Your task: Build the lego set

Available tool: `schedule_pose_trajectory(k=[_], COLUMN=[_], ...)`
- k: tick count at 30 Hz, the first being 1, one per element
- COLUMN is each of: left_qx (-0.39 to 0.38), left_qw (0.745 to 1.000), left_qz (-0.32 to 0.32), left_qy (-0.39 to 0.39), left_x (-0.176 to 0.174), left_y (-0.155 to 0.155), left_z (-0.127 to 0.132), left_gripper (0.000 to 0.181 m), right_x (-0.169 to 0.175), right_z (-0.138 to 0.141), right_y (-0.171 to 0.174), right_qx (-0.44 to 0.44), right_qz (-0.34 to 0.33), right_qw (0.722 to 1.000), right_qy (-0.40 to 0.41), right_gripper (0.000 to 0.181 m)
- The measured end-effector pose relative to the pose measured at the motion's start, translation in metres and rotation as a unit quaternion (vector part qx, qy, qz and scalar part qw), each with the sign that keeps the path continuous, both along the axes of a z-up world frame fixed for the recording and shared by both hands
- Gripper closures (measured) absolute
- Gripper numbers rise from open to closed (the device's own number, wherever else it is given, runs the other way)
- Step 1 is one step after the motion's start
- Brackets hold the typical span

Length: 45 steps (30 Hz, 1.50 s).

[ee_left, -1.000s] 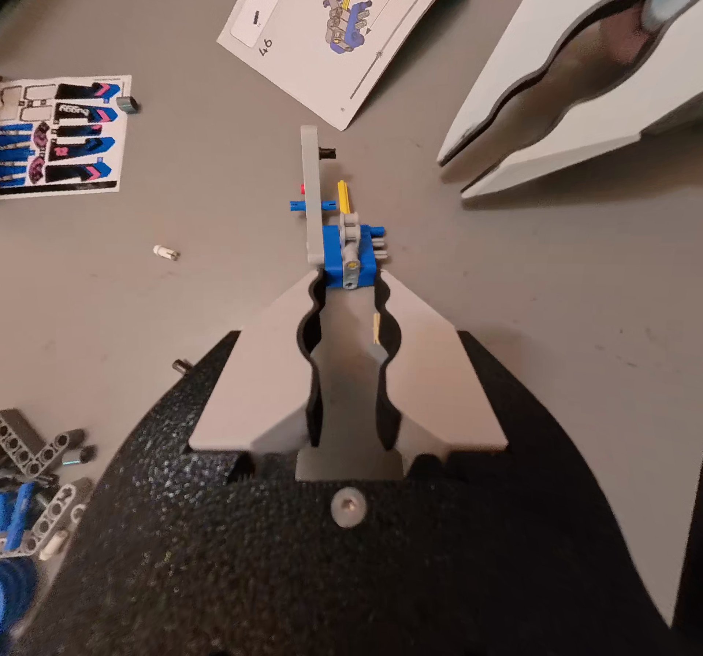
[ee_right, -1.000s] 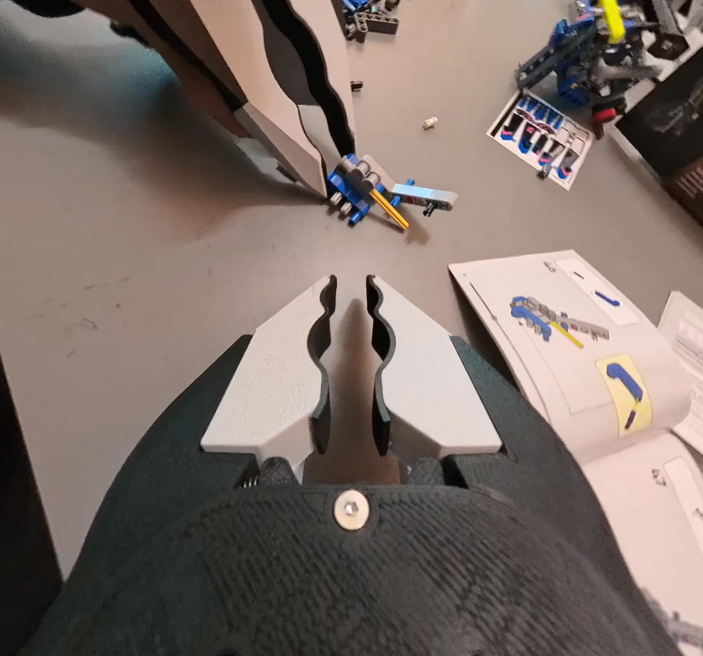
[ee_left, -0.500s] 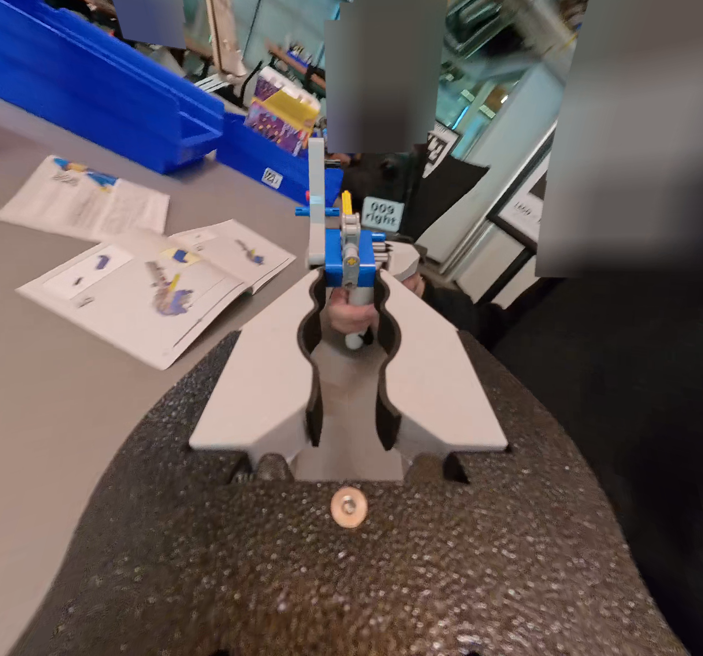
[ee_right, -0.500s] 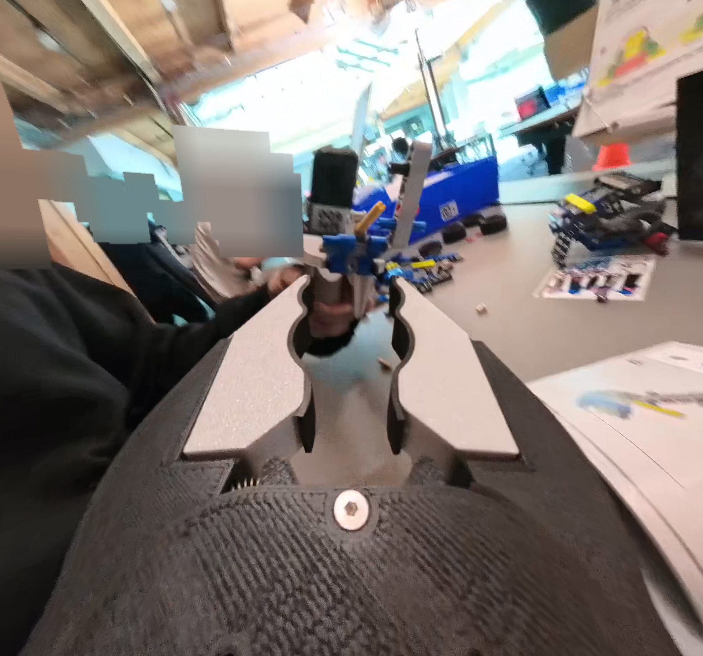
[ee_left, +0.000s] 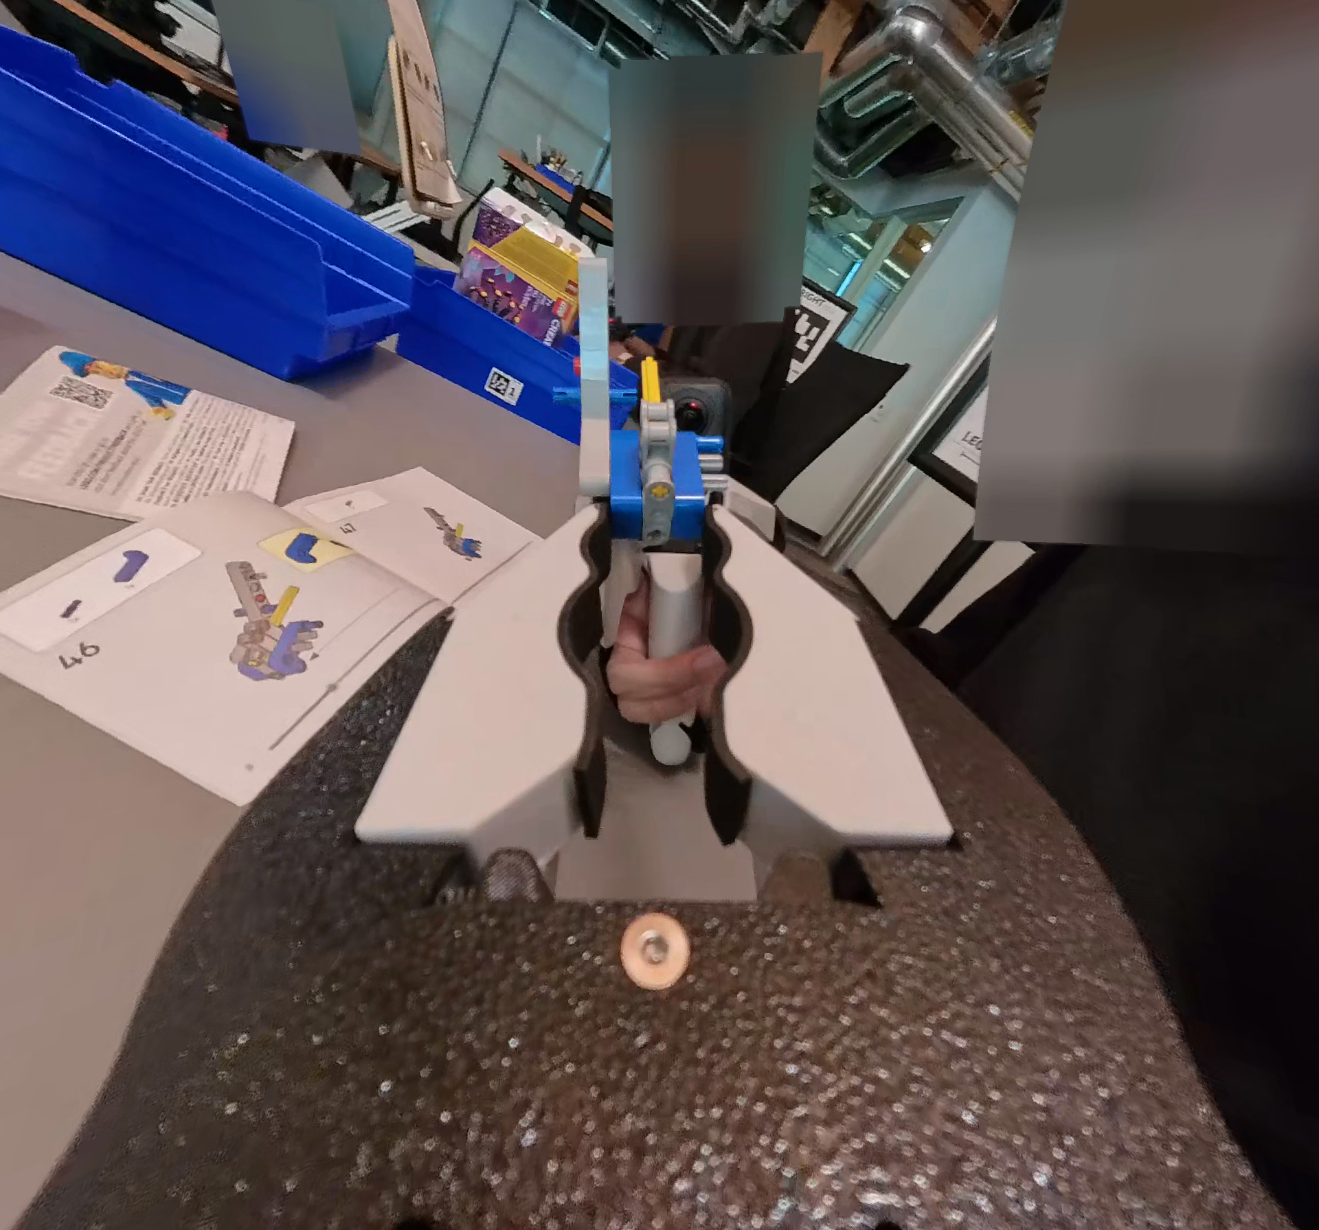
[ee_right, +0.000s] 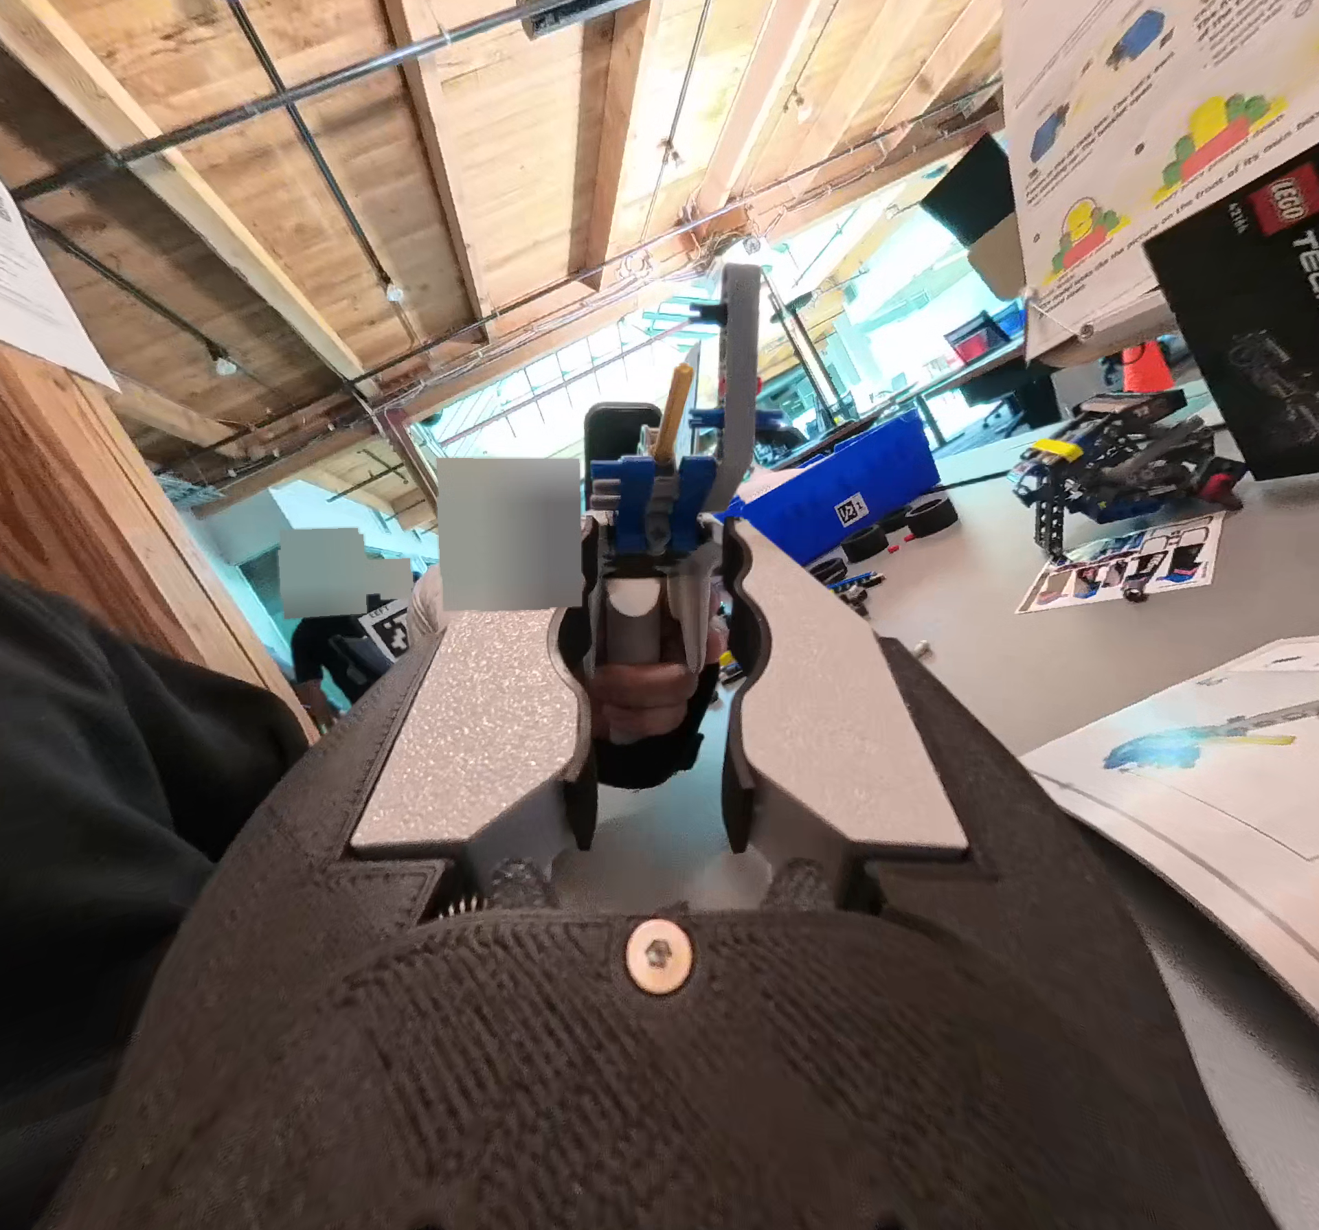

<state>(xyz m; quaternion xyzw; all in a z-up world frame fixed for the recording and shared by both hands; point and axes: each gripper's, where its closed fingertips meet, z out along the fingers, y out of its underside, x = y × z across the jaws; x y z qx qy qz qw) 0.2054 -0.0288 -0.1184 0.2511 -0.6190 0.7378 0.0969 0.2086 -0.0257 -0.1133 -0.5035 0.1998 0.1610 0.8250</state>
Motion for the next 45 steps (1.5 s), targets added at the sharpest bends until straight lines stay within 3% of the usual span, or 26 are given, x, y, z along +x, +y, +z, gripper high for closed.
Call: schedule_pose_trajectory(k=[9, 19, 25, 32, 40, 45], left_qx=[0.040, 0.070, 0.097, 0.222, 0.175, 0.171], left_qw=[0.995, 0.980, 0.966, 0.930, 0.945, 0.941], left_qz=[0.006, -0.015, 0.003, -0.012, -0.044, -0.043], left_qy=[-0.093, -0.188, -0.240, -0.293, -0.274, -0.289], left_x=[-0.003, -0.015, -0.016, -0.020, -0.032, -0.034], left_y=[-0.008, -0.003, 0.006, 0.017, 0.014, 0.008], left_z=[0.001, 0.002, 0.003, -0.022, -0.015, -0.012], left_gripper=[0.159, 0.159, 0.159, 0.160, 0.159, 0.159], right_x=[0.005, -0.012, -0.012, -0.003, -0.013, -0.020], right_z=[0.008, 0.018, 0.019, 0.008, -0.003, 0.003], right_y=[-0.014, -0.013, -0.007, -0.024, -0.006, 0.000], right_qx=[0.055, 0.080, 0.065, -0.019, -0.077, -0.044], right_qz=[-0.018, 0.022, 0.042, 0.071, 0.074, 0.075], right_qw=[0.998, 0.992, 0.988, 0.976, 0.960, 0.964], right_qy=[-0.018, -0.095, -0.132, -0.207, -0.258, -0.252], right_gripper=[0.124, 0.126, 0.136, 0.151, 0.156, 0.160])
